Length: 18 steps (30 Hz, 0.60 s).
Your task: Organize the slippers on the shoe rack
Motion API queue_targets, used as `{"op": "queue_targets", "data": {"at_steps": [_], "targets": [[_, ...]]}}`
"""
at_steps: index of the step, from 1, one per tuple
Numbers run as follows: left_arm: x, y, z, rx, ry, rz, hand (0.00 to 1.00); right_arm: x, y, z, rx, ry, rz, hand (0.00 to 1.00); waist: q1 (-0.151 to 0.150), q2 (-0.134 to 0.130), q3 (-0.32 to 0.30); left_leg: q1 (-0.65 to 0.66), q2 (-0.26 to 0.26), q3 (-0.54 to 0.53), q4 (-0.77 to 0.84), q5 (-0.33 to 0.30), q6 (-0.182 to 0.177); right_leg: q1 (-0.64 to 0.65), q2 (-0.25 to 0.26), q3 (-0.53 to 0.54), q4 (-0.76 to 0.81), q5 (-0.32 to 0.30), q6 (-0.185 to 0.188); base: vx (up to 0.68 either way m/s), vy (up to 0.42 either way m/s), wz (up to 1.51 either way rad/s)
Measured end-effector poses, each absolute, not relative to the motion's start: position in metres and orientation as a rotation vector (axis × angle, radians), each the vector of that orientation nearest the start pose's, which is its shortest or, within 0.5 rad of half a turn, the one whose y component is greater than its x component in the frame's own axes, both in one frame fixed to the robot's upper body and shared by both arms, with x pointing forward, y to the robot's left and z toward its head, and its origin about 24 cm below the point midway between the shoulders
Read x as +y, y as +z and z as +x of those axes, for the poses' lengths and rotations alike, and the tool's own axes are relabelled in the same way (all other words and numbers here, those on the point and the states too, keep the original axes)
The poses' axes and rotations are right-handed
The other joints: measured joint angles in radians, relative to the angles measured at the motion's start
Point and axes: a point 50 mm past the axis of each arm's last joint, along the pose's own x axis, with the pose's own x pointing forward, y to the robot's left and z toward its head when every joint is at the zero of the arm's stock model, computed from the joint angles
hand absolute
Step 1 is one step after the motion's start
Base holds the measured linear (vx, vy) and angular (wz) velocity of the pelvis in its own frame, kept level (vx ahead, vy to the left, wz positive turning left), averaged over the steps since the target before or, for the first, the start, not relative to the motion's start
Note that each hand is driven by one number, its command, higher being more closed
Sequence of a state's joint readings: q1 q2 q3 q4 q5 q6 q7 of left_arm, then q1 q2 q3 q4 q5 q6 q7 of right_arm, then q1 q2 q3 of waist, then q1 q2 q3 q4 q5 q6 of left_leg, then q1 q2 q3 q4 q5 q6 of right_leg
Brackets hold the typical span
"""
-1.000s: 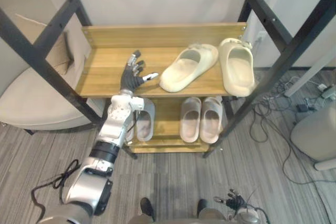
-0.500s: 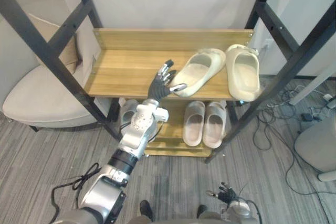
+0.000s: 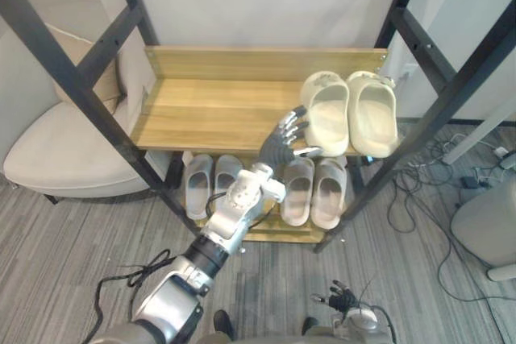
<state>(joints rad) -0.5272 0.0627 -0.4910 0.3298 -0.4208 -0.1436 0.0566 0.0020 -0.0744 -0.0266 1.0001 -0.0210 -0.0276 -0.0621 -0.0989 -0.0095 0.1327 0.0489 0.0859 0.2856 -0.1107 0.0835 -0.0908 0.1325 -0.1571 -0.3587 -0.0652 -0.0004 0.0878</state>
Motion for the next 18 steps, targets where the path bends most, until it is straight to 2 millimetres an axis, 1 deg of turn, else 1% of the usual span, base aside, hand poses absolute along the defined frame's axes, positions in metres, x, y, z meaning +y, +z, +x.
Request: {"op": "queue_targets", "data": {"at_steps": [8,11,13,14,15,16,18], "targets": [[0.023,0.105,0.312,-0.168,-0.508,-0.186,0.0,-0.183,-0.148,0.139,0.97,-0.123,-0.109,0.0,0.0,-0.006,-0.004,0.004,0.0,0.006,0.0,-0.001,0.0,0.001,0.0,0.005,-0.001,0.0,0.0,0.0,0.001,-0.01],[0.026,0.105,0.315,-0.168,-0.493,-0.179,0.0,-0.184,-0.148,0.139,0.972,-0.129,-0.108,0.0,0.0,-0.009,-0.007,0.004,0.0,0.007,0.0,-0.002,-0.001,0.001,0.0,0.006,-0.003,0.001,0.0,-0.01,0.0,-0.01],[0.037,0.106,0.32,-0.177,-0.448,-0.175,0.0,-0.184,-0.148,0.139,0.971,-0.13,-0.108,0.0,-0.003,-0.009,-0.008,0.004,0.0,0.008,0.0,-0.002,-0.001,0.0,0.0,0.008,-0.005,0.001,0.001,-0.01,0.001,-0.05],[0.048,0.108,0.325,-0.184,-0.404,-0.178,0.0,-0.185,-0.148,0.138,0.973,-0.132,-0.106,0.0,-0.005,-0.009,-0.008,0.004,0.001,0.008,0.0,-0.003,-0.002,-0.001,0.0,0.008,-0.007,0.002,0.001,-0.01,-0.003,-0.08],[0.064,0.11,0.33,-0.197,-0.349,-0.159,0.0,-0.185,-0.148,0.137,0.975,-0.135,-0.104,0.0,-0.008,-0.008,-0.008,0.004,0.002,0.009,0.0,-0.003,-0.002,-0.002,0.001,0.008,-0.007,0.003,0.002,-0.01,-0.004,-0.06],[0.068,0.111,0.331,-0.201,-0.334,-0.154,0.0,-0.185,-0.148,0.137,0.975,-0.135,-0.104,0.0,-0.008,-0.008,-0.008,0.004,0.002,0.008,0.0,-0.003,-0.002,-0.002,0.001,0.008,-0.007,0.003,0.002,0.0,0.0,0.0],[0.098,0.119,0.333,-0.248,-0.252,-0.142,0.0,-0.185,-0.148,0.137,0.975,-0.134,-0.106,0.0,-0.006,-0.008,-0.008,0.004,0.003,0.006,0.0,-0.003,-0.002,0.0,0.002,0.005,-0.008,0.003,0.002,0.0,-0.006,0.04]]}}
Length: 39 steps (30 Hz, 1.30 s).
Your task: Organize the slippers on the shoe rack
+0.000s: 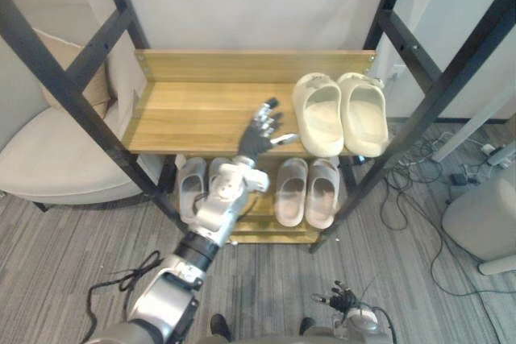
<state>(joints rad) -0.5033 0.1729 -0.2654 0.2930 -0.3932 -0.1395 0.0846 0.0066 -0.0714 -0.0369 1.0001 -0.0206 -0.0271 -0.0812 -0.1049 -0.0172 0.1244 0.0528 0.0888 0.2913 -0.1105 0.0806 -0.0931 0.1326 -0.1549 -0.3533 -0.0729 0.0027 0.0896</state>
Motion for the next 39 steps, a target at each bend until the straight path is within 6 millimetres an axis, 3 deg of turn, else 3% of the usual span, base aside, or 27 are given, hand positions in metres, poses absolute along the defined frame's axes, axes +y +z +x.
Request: {"op": "queue_targets", "data": {"at_steps": [4,10,17,21,28,29,33,36,39], "targets": [[0.117,0.129,0.324,-0.31,-0.216,-0.154,0.0,-0.185,-0.149,0.136,0.983,-0.129,-0.105,0.0,0.01,0.0,0.0,0.0,-0.003,-0.013,0.0,0.0,0.0,0.01,-0.001,-0.013,-0.002,-0.001,0.0,0.0,-0.001,0.1],[0.116,0.134,0.293,-0.372,-0.31,-0.254,0.0,-0.182,-0.148,0.14,0.977,-0.097,-0.106,0.0,0.044,0.002,-0.001,0.001,-0.005,-0.035,0.0,0.001,0.001,0.02,-0.002,-0.028,0.001,-0.005,-0.002,-0.02,0.006,0.11],[0.115,0.105,0.254,-0.292,-0.402,-0.336,0.0,-0.175,-0.15,0.137,0.997,-0.041,-0.13,0.0,0.065,0.011,-0.022,-0.005,-0.008,-0.089,0.0,0.003,0.002,0.031,-0.005,-0.075,0.036,-0.046,-0.001,0.0,-0.005,0.2],[0.126,0.07,0.233,-0.16,-0.355,-0.352,0.0,-0.177,-0.15,0.137,0.996,-0.037,-0.137,0.0,0.085,0.006,-0.028,-0.01,-0.008,-0.098,0.0,0.003,0.002,0.033,-0.004,-0.087,0.037,-0.05,0.004,0.03,-0.008,0.09],[0.167,-0.032,0.201,0.266,-0.135,-0.295,0.0,-0.178,-0.148,0.145,0.985,-0.018,-0.166,0.0,0.102,-0.007,-0.034,-0.01,-0.01,-0.116,0.0,0.003,0.001,0.046,-0.003,-0.108,0.037,-0.055,0.005,0.0,-0.001,0.08],[0.176,-0.057,0.189,0.387,-0.093,-0.248,0.0,-0.178,-0.148,0.146,0.982,-0.017,-0.169,0.0,0.105,-0.015,-0.035,-0.01,-0.01,-0.12,0.0,0.004,0.0,0.047,-0.004,-0.111,0.038,-0.056,0.007,-0.03,0.008,0.05],[0.196,-0.089,0.167,0.557,-0.001,-0.132,0.0,-0.182,-0.147,0.136,0.958,-0.029,-0.17,0.0,0.104,-0.028,-0.039,-0.01,-0.011,-0.133,0.0,0.004,0.0,0.05,-0.006,-0.119,0.051,-0.067,0.011,-0.02,0.003,0.09],[0.213,-0.108,0.149,0.672,0.071,-0.029,0.0,-0.187,-0.151,0.117,0.978,-0.043,-0.169,0.0,0.103,-0.035,-0.04,-0.006,-0.015,-0.139,0.0,0.004,-0.001,0.061,-0.009,-0.131,0.052,-0.075,0.017,0.0,-0.001,0.13],[0.216,-0.117,0.139,0.73,0.098,0.031,0.0,-0.189,-0.151,0.115,0.978,-0.049,-0.172,0.0,0.099,-0.033,-0.039,-0.006,-0.016,-0.139,0.0,0.004,0.0,0.059,-0.01,-0.129,0.054,-0.076,0.018,0.0,0.001,0.01]]}}
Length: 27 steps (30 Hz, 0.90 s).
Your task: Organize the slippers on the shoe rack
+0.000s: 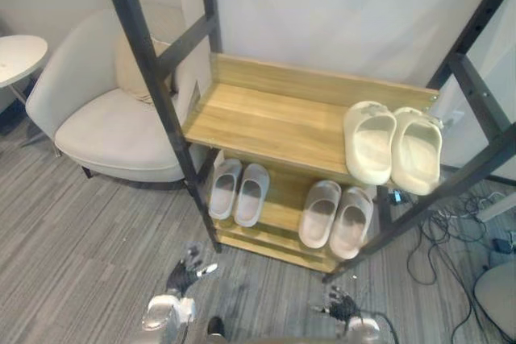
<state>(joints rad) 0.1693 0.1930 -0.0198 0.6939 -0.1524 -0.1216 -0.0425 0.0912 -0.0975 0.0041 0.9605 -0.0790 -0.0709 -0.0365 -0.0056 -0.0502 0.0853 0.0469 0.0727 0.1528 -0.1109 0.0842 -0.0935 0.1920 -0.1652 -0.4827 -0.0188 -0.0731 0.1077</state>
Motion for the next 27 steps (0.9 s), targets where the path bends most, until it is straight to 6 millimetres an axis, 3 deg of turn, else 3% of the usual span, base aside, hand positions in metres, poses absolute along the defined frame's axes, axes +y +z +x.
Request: {"op": "queue_targets", "data": {"at_steps": [7,15,18,21,22,23,25,27], "targets": [[0.207,-0.134,0.124,0.842,0.095,0.137,0.0,-0.188,-0.15,0.12,0.965,-0.05,-0.17,0.0,-0.004,0.006,0.008,0.004,-0.002,0.003,0.0,-0.005,-0.002,-0.003,-0.005,0.005,0.015,-0.01,0.004,0.0,0.0,0.0],[0.201,-0.138,0.124,0.861,0.1,0.144,0.0,-0.187,-0.147,0.131,0.941,-0.061,-0.177,0.0,-0.003,0.014,0.034,0.008,-0.006,0.004,0.0,-0.01,0.002,-0.01,-0.016,0.006,0.042,-0.024,0.007,0.0,0.0,0.0],[0.197,-0.14,0.121,0.868,0.099,0.138,0.0,-0.189,-0.147,0.132,0.942,-0.074,-0.189,0.0,0.003,0.0,0.046,0.029,-0.03,0.008,0.0,-0.044,0.012,-0.066,-0.084,0.026,0.233,-0.103,0.019,0.02,0.062,-0.05],[0.196,-0.141,0.118,0.877,0.108,0.139,0.0,-0.187,-0.146,0.135,0.934,-0.061,-0.193,0.0,0.006,0.006,0.063,0.051,-0.029,-0.015,0.006,-0.054,0.023,-0.182,-0.136,0.108,0.54,-0.083,-0.009,0.01,0.093,0.27],[0.198,-0.141,0.117,0.878,0.111,0.147,0.0,-0.183,-0.146,0.137,0.93,-0.052,-0.189,0.0,0.005,-0.001,0.07,0.063,-0.027,-0.055,0.008,-0.056,0.029,-0.246,-0.142,0.2,0.686,-0.038,-0.033,0.03,0.044,0.52],[0.197,-0.14,0.118,0.875,0.108,0.146,0.0,-0.182,-0.146,0.137,0.928,-0.051,-0.186,0.0,0.0,-0.002,0.07,0.061,-0.025,-0.072,0.013,-0.059,0.033,-0.273,-0.136,0.232,0.719,-0.037,-0.037,0.04,0.003,0.9],[0.196,-0.137,0.127,0.85,0.1,0.153,0.0,-0.181,-0.145,0.136,0.915,-0.046,-0.188,0.0,-0.008,-0.009,0.071,-0.004,-0.023,-0.185,0.089,-0.08,0.039,-0.302,-0.049,0.377,0.67,-0.174,-0.016,0.02,-0.061,1.38],[0.196,-0.136,0.133,0.835,0.098,0.155,0.0,-0.18,-0.146,0.135,0.919,-0.04,-0.192,0.0,-0.009,-0.007,0.072,-0.044,-0.031,-0.252,0.115,-0.084,0.034,-0.311,0.006,0.475,0.56,-0.193,-0.01,-0.01,-0.115,1.43]]}}
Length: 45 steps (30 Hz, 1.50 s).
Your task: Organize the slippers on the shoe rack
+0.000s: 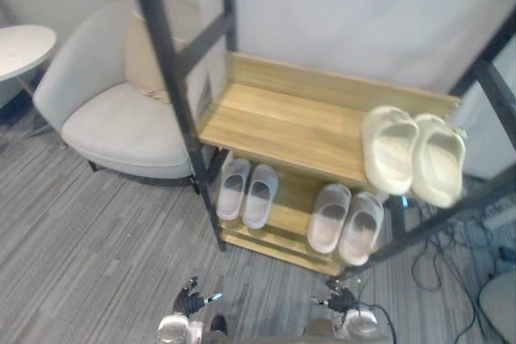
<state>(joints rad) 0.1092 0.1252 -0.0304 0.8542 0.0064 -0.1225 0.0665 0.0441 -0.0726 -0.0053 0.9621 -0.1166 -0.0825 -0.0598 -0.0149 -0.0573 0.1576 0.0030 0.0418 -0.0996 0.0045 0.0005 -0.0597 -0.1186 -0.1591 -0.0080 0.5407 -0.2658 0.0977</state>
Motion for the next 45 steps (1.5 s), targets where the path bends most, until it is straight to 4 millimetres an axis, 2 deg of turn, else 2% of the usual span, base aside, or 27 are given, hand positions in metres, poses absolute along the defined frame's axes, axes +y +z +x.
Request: {"op": "queue_targets", "data": {"at_steps": [1,2,3,5,9,10,11,12,13,14,15,16,17,18,20,21,23,26,27,30,34,36,39,40,43,44,45], "targets": [[0.196,-0.134,0.136,0.826,0.098,0.161,0.0,-0.179,-0.146,0.134,0.918,-0.032,-0.195,0.0,-0.002,-0.011,-0.004,-0.041,-0.028,-0.055,0.014,0.002,-0.011,0.016,0.017,0.053,-0.139,0.026,0.001,-0.02,-0.252,1.8],[0.194,-0.135,0.138,0.83,0.086,0.177,0.0,-0.182,-0.146,0.133,0.925,-0.04,-0.194,0.0,0.0,-0.02,-0.009,-0.069,-0.057,-0.116,0.015,0.012,-0.026,0.023,-0.013,0.008,-0.193,0.023,0.005,-0.02,-0.204,1.51],[0.192,-0.135,0.139,0.829,0.08,0.175,0.0,-0.184,-0.146,0.134,0.925,-0.046,-0.198,0.0,0.0,-0.009,-0.01,-0.074,-0.056,-0.126,0.015,0.014,-0.023,0.028,-0.012,-0.007,-0.199,0.024,0.004,0.0,-0.21,1.36],[0.171,-0.136,0.14,0.82,0.047,0.132,0.0,-0.198,-0.144,0.136,0.923,-0.066,-0.237,0.0,0.019,0.066,-0.011,-0.119,-0.019,-0.18,0.013,0.033,-0.054,0.072,0.019,-0.128,-0.286,0.036,-0.016,0.07,-0.129,1.05],[0.168,-0.133,0.148,0.797,0.023,0.144,0.0,-0.195,-0.143,0.139,0.915,-0.082,-0.228,0.0,0.015,0.065,-0.006,-0.179,-0.012,-0.176,0.048,0.063,-0.07,0.139,0.039,-0.265,-0.343,0.046,-0.027,0.13,-0.117,1.12],[0.167,-0.131,0.153,0.781,0.013,0.151,0.0,-0.19,-0.141,0.147,0.897,-0.089,-0.211,0.0,0.021,0.042,0.007,-0.207,-0.015,-0.081,0.053,0.1,-0.03,0.143,0.034,-0.3,-0.339,0.049,-0.031,0.11,-0.077,1.13],[0.167,-0.13,0.155,0.775,0.004,0.159,0.0,-0.188,-0.14,0.153,0.883,-0.096,-0.199,0.0,0.019,0.035,0.012,-0.217,-0.017,-0.015,0.052,0.12,-0.003,0.142,0.03,-0.315,-0.339,0.053,-0.038,0.09,0.0,1.05],[0.164,-0.128,0.158,0.764,-0.018,0.168,0.0,-0.186,-0.137,0.16,0.865,-0.099,-0.196,0.0,0.014,0.028,0.017,-0.23,-0.006,0.127,0.056,0.122,0.029,0.142,0.03,-0.332,-0.338,0.066,-0.046,0.06,0.046,0.81],[0.163,-0.127,0.161,0.755,-0.022,0.169,0.0,-0.183,-0.134,0.166,0.846,-0.095,-0.193,0.0,0.013,0.024,0.019,-0.25,0.015,0.281,0.118,0.05,0.108,0.148,0.033,-0.354,-0.336,0.066,-0.048,0.08,0.072,0.88],[0.163,-0.127,0.163,0.754,-0.024,0.169,0.0,-0.184,-0.132,0.171,0.827,-0.097,-0.195,0.0,0.015,0.028,0.025,-0.278,0.057,0.442,0.225,-0.005,0.151,0.166,0.04,-0.383,-0.33,0.065,-0.048,0.1,0.055,1.04],[0.162,-0.127,0.162,0.757,-0.026,0.17,0.0,-0.189,-0.13,0.173,0.816,-0.104,-0.205,0.0,0.014,0.037,0.03,-0.306,0.078,0.559,0.337,-0.012,0.171,0.196,0.05,-0.418,-0.314,0.062,-0.045,0.11,0.034,1.16],[0.161,-0.127,0.163,0.751,-0.028,0.169,0.0,-0.192,-0.129,0.172,0.816,-0.114,-0.206,0.0,0.01,0.04,0.031,-0.306,0.074,0.577,0.35,-0.001,0.188,0.197,0.044,-0.432,-0.29,0.058,-0.047,0.04,0.064,1.73],[0.156,-0.123,0.169,0.728,-0.044,0.166,0.0,-0.195,-0.132,0.164,0.831,-0.132,-0.195,0.0,-0.021,0.038,0.006,-0.291,0.01,0.538,0.232,0.041,0.176,0.191,0.044,-0.417,-0.378,0.05,-0.091,-0.04,0.126,1.66],[0.159,-0.121,0.175,0.714,-0.04,0.179,0.0,-0.191,-0.132,0.165,0.83,-0.127,-0.181,0.0,-0.026,0.018,-0.004,-0.288,0.014,0.631,0.296,-0.06,0.199,0.206,0.018,-0.465,-0.419,0.042,-0.062,-0.04,0.118,1.58],[0.156,-0.121,0.181,0.717,-0.049,0.177,0.0,-0.192,-0.13,0.17,0.819,-0.136,-0.17,0.0,-0.029,0.059,0.016,-0.26,0.121,0.759,0.467,-0.241,0.149,0.238,0.04,-0.534,-0.413,0.047,-0.04,0.08,0.064,1.02],[0.153,-0.123,0.179,0.729,-0.053,0.169,0.0,-0.193,-0.13,0.169,0.824,-0.144,-0.166,0.0,-0.036,0.081,0.024,-0.241,0.114,0.759,0.441,-0.26,0.14,0.248,0.044,-0.566,-0.395,0.045,-0.036,0.17,0.116,1.05],[0.155,-0.123,0.178,0.734,-0.052,0.177,0.0,-0.186,-0.134,0.164,0.844,-0.135,-0.145,0.0,-0.035,0.065,0.025,-0.216,0.049,0.708,0.373,-0.242,0.159,0.265,0.018,-0.613,-0.367,0.06,-0.014,0.18,0.175,0.97],[0.163,-0.126,0.173,0.751,-0.041,0.193,0.0,-0.178,-0.135,0.165,0.849,-0.107,-0.142,0.0,-0.026,0.061,0.024,-0.181,0.009,0.636,0.342,-0.24,0.162,0.204,-0.059,-0.618,-0.12,0.055,0.002,0.12,0.195,0.67],[0.168,-0.127,0.168,0.764,-0.032,0.205,0.0,-0.173,-0.134,0.166,0.844,-0.082,-0.148,0.0,-0.027,0.054,0.021,-0.16,-0.015,0.6,0.306,-0.237,0.168,0.149,-0.078,-0.553,0.014,0.017,-0.024,0.08,0.199,0.66],[0.176,-0.129,0.164,0.779,-0.018,0.22,0.0,-0.174,-0.136,0.163,0.855,-0.08,-0.15,0.0,-0.04,0.051,0.024,-0.078,-0.08,0.507,0.206,-0.202,0.169,0.051,-0.013,-0.338,0.1,-0.037,0.0,0.07,0.112,0.95],[0.18,-0.13,0.162,0.785,0.003,0.212,0.0,-0.178,-0.138,0.155,0.87,-0.077,-0.162,0.0,-0.047,0.053,0.026,-0.012,-0.125,0.368,0.093,-0.16,0.156,-0.07,0.047,-0.266,0.016,-0.035,-0.013,0.11,0.022,1.06],[0.182,-0.13,0.16,0.791,0.004,0.218,0.0,-0.181,-0.138,0.154,0.866,-0.088,-0.154,0.0,-0.054,0.049,0.027,0.027,-0.14,0.277,0.048,-0.144,0.139,-0.093,0.081,-0.225,-0.077,-0.005,-0.045,0.19,-0.046,1.38],[0.183,-0.133,0.157,0.808,0.007,0.217,0.0,-0.179,-0.14,0.149,0.878,-0.085,-0.148,0.0,-0.052,0.035,0.024,0.071,-0.159,0.181,0.053,-0.164,0.119,-0.071,0.083,-0.236,-0.156,0.045,-0.083,0.24,-0.092,1.1],[0.184,-0.133,0.157,0.81,0.009,0.217,0.0,-0.177,-0.141,0.147,0.882,-0.084,-0.14,0.0,-0.052,0.027,0.018,0.068,-0.165,0.162,0.086,-0.193,0.101,-0.054,0.085,-0.237,-0.197,0.077,-0.096,0.41,-0.133,0.88],[0.182,-0.134,0.153,0.814,0.032,0.182,0.0,-0.179,-0.139,0.151,0.869,-0.093,-0.137,0.0,-0.05,0.053,0.015,-0.042,-0.127,0.222,0.384,-0.257,0.027,0.023,0.097,-0.264,-0.273,0.084,-0.116,0.36,-0.084,0.47],[0.18,-0.133,0.154,0.808,0.064,0.144,0.0,-0.18,-0.136,0.154,0.847,-0.093,-0.14,0.0,-0.047,0.068,0.024,-0.115,-0.087,0.276,0.583,-0.26,0.0,0.069,0.106,-0.274,-0.307,0.085,-0.117,0.35,-0.06,0.14],[0.18,-0.134,0.152,0.81,0.085,0.123,0.0,-0.178,-0.133,0.157,0.827,-0.081,-0.148,0.0,-0.036,0.079,0.035,-0.194,-0.008,0.349,0.806,-0.268,-0.036,0.129,0.119,-0.277,-0.342,0.082,-0.122,0.36,-0.027,-0.08]]}}
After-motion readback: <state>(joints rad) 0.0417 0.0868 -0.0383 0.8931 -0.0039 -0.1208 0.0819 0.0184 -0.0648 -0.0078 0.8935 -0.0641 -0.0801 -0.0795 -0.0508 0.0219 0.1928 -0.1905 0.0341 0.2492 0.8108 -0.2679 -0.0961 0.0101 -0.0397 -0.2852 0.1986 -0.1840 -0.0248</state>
